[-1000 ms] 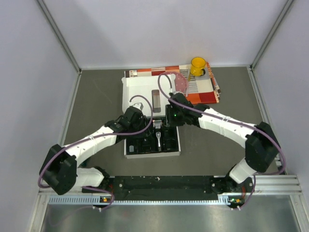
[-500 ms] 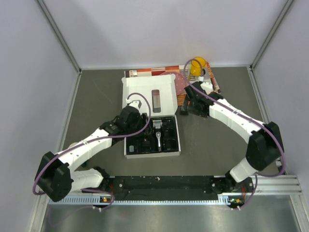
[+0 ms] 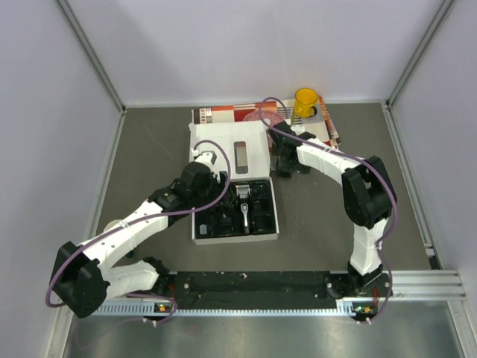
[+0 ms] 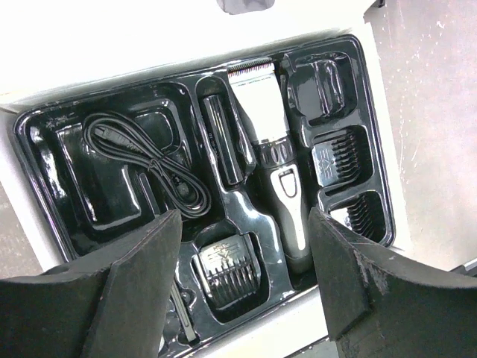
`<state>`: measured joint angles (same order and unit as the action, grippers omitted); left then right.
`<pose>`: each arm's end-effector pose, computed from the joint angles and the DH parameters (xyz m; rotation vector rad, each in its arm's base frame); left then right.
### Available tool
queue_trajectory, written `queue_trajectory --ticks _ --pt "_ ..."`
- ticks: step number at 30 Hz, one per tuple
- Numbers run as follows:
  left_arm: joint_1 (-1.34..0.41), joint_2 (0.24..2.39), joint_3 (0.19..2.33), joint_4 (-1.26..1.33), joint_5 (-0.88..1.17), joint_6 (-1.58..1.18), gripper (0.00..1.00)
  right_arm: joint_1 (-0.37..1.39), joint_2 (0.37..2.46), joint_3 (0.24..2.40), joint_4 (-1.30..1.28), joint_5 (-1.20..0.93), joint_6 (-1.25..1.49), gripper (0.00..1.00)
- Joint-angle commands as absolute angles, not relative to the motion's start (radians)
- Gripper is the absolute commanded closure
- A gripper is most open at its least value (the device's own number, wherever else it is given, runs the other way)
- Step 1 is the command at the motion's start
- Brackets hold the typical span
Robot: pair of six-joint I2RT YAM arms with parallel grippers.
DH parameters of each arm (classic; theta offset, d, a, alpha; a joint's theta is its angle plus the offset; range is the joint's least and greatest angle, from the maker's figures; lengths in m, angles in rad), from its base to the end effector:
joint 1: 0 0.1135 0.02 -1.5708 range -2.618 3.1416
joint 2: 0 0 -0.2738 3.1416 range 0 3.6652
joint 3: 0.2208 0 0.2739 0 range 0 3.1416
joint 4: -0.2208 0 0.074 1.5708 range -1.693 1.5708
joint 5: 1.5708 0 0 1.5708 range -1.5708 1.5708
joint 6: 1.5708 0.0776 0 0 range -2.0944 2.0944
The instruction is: Sort the hair-cutting tools
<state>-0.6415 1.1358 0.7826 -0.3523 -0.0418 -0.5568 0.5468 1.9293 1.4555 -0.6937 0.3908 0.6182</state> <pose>0.2355 -0.1718 0.2274 0.0766 2.3422 -0.5699 0.3899 0.2027 0.1673 0.1973 2.5863 -0.1369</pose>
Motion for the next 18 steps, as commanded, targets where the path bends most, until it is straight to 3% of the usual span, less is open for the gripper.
queue_trajectory --ticks 1,10,18 --pt "-0.632 1.108 0.802 -0.321 -0.058 -0.538 0.26 0.534 1.973 1.529 -0.644 0.376 0.569 0.12" --pt "-0.623 1.114 0.799 -0.318 -0.052 -0.540 0.26 0.494 2.017 1.494 -0.594 0.259 0.520 0.14" --pt "-0.620 1.121 0.798 -0.316 -0.041 -0.545 0.27 0.483 2.056 1.482 -0.583 0.256 0.511 0.23"
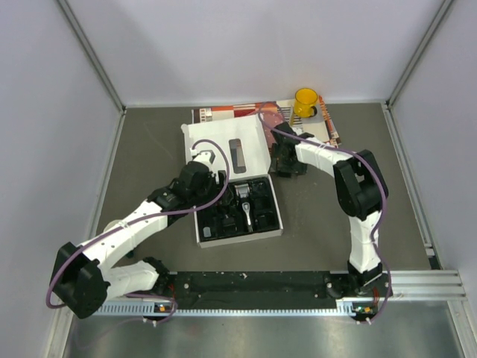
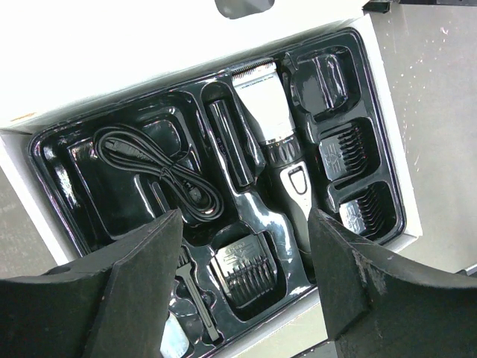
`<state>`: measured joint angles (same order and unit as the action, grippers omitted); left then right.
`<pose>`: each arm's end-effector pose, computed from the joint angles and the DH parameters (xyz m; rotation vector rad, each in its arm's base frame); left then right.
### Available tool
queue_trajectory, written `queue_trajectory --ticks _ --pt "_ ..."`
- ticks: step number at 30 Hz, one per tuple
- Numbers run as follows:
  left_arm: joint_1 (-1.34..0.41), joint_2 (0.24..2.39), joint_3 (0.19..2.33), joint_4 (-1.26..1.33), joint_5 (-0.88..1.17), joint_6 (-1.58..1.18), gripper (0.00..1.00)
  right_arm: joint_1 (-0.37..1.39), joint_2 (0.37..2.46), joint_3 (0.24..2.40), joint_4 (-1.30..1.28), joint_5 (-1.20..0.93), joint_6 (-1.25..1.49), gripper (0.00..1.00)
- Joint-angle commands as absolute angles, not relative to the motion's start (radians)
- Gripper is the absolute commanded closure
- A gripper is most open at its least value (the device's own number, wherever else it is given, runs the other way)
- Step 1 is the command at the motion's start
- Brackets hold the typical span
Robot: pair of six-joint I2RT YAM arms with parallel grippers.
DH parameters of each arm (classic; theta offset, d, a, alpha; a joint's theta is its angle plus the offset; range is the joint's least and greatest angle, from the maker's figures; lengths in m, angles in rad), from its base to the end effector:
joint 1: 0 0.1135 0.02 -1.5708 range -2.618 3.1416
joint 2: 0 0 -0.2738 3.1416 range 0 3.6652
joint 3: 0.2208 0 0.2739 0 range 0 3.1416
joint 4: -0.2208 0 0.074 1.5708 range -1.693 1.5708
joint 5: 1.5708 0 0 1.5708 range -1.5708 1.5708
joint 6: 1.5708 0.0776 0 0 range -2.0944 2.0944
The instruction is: Sort the hair-cutting tools
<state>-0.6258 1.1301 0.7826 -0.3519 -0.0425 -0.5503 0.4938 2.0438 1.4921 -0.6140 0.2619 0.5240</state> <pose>0.2377 -0.1677 0.2290 0.0650 2.3338 -0.5616 0.4168 0.2015 0.1314 0.1122 2.6614 -0.0398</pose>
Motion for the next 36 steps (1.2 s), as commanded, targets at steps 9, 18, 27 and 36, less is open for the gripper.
queue_trajectory --ticks 9,18,27,36 --pt "-0.618 1.120 0.798 -0.310 -0.020 -0.548 0.28 0.466 2.053 1.447 -0.583 0.270 0.537 0.58" --pt "-0.620 1.124 0.795 -0.236 0.119 -0.549 0.26 0.465 1.867 1.347 -0.583 0.287 0.679 0.71" --pt "-0.627 1.132 0.732 0.061 0.337 -0.627 0.13 0.466 1.511 1.163 -0.569 0.126 0.995 0.71" --pt "-0.709 1.132 0.736 0.313 0.261 -0.551 0.05 0.489 1.187 1.046 -0.508 -0.043 1.319 0.72"
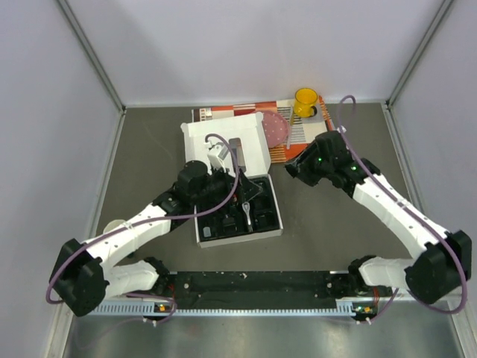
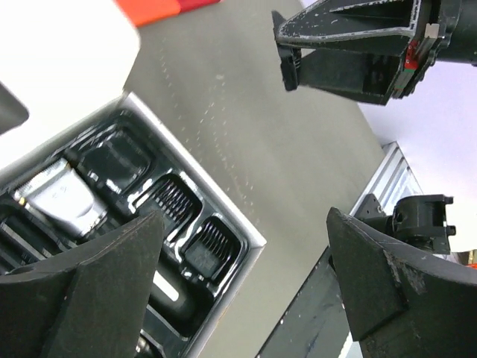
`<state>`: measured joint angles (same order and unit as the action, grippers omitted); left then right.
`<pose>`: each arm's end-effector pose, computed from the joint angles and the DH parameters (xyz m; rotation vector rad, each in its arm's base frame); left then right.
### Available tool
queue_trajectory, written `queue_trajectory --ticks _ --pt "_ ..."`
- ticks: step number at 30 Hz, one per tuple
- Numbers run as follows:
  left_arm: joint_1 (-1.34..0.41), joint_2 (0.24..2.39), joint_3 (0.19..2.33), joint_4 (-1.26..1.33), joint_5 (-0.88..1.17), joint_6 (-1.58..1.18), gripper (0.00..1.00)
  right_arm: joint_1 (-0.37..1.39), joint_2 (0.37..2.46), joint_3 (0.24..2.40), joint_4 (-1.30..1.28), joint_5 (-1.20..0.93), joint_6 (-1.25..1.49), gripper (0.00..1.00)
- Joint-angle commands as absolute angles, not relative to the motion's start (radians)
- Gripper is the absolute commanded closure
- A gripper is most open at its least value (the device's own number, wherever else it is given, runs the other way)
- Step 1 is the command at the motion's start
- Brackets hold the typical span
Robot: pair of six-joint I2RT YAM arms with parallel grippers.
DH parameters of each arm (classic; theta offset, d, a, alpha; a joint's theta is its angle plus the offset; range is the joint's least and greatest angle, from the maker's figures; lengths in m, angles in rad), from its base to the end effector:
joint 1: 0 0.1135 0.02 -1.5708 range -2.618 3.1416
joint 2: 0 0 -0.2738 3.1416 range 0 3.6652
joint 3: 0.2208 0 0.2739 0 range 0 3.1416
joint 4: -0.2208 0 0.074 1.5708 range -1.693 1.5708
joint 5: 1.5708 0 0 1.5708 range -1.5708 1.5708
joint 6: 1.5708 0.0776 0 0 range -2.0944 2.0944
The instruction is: Sort the hair-cutting tools
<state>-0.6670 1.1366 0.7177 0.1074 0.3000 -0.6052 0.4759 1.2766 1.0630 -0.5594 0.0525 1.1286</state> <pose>0.2328 -0.2125 0.2626 0.2854 2.0170 -1.1226 0.2889 0.1443 0.2717 0.8147 2.3222 0.7008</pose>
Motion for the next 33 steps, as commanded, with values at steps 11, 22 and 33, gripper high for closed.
queue_trajectory --ticks 11,22,33 --pt "-0.813 1.256 0.917 0.391 0.167 -0.500 0.19 0.621 1.080 1.126 -0.497 0.052 1.489 0.75" --pt "-0.839 1.285 0.954 0.359 0.068 -0.480 0.45 0.641 1.072 1.167 -0.491 0.055 1.493 0.75" --pt "-0.847 1.304 0.957 0.388 0.026 -0.482 0.49 0.675 1.080 1.167 -0.486 0.081 1.474 0.77"
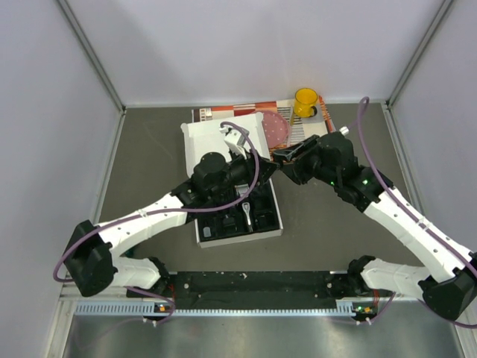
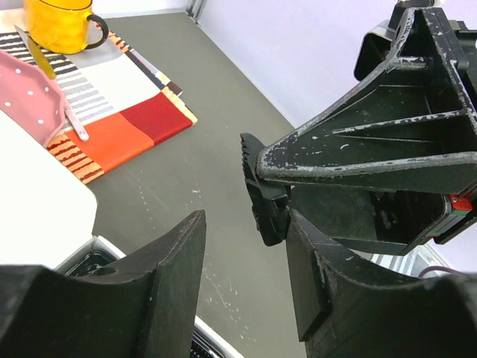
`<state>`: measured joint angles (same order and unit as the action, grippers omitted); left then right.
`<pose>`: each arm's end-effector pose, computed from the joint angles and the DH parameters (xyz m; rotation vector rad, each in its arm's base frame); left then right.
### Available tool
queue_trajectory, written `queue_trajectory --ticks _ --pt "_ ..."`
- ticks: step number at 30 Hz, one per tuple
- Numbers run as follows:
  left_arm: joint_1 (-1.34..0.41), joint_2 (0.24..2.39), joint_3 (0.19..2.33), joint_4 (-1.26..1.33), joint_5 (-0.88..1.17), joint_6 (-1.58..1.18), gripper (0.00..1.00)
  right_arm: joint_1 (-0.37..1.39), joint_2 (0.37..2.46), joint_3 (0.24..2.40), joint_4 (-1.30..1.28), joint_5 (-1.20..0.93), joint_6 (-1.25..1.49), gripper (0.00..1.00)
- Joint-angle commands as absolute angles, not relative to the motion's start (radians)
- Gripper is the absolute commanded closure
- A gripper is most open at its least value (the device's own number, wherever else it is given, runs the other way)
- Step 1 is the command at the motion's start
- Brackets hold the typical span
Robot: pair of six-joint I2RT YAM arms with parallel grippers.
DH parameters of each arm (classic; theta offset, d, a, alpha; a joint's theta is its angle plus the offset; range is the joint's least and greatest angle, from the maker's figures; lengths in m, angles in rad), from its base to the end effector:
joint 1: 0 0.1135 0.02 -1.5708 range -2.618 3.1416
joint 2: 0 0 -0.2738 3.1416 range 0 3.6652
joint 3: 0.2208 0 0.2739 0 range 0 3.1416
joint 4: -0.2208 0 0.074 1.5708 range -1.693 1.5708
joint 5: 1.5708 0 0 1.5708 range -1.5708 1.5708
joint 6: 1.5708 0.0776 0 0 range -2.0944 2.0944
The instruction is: Sort the hair-cutting tools
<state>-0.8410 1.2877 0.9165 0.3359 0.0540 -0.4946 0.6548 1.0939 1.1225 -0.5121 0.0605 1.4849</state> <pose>0.2407 -0.2754 0.3300 0.3395 1.6813 -1.0614 0.2359 0.1752 0.3539 0.9677 2.0915 1.1880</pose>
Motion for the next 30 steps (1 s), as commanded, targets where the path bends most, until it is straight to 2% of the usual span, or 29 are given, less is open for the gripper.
queue_trajectory --ticks 1,2,5,6,9,10,12,13,15,16,19,23,30 --pt "-0.847 1.305 0.959 0.388 0.026 -0.482 0.50 0.676 1.078 1.166 -0.486 0.080 1.474 0.77" --pt "-0.848 1.308 0.962 0.387 0.028 -0.482 0.51 0.675 1.081 1.164 -0.486 0.081 1.476 0.77" --pt "-0.848 1.318 0.965 0.382 0.031 -0.485 0.66 0.680 1.085 1.163 -0.486 0.083 1.477 0.77" --pt "-0.848 1.321 0.968 0.380 0.028 -0.486 0.74 0.680 1.083 1.163 -0.486 0.084 1.477 0.77" --pt "-0.848 1.322 0.976 0.367 0.015 -0.486 0.89 0.680 1.083 1.158 -0.486 0.086 1.479 0.77" --pt "-0.848 1.322 0.977 0.362 0.009 -0.486 1.00 0.681 1.085 1.155 -0.486 0.086 1.480 0.77" --pt "-0.848 1.321 0.986 0.351 0.009 -0.489 1.00 0.681 1.083 1.147 -0.492 0.086 1.486 0.76" --pt "-0.848 1.321 0.991 0.338 0.009 -0.488 1.00 0.681 1.078 1.144 -0.494 0.090 1.488 0.70" --pt "-0.848 1.318 0.999 0.322 0.009 -0.491 1.00 0.681 1.072 1.131 -0.512 0.106 1.491 0.55" --pt "-0.848 1.315 0.999 0.308 -0.023 -0.494 1.00 0.680 1.062 1.126 -0.521 0.130 1.490 0.37" --pt "-0.842 1.304 1.011 0.224 -0.014 -0.492 1.00 0.675 1.037 1.114 -0.563 0.188 1.448 0.21" --pt "-0.798 1.313 1.069 0.033 0.047 -0.512 1.00 0.632 0.958 1.068 -0.607 0.232 1.379 0.17" --pt "-0.597 1.417 1.091 -0.213 0.402 -0.592 1.00 0.545 0.928 1.016 -0.663 0.218 1.178 0.19"
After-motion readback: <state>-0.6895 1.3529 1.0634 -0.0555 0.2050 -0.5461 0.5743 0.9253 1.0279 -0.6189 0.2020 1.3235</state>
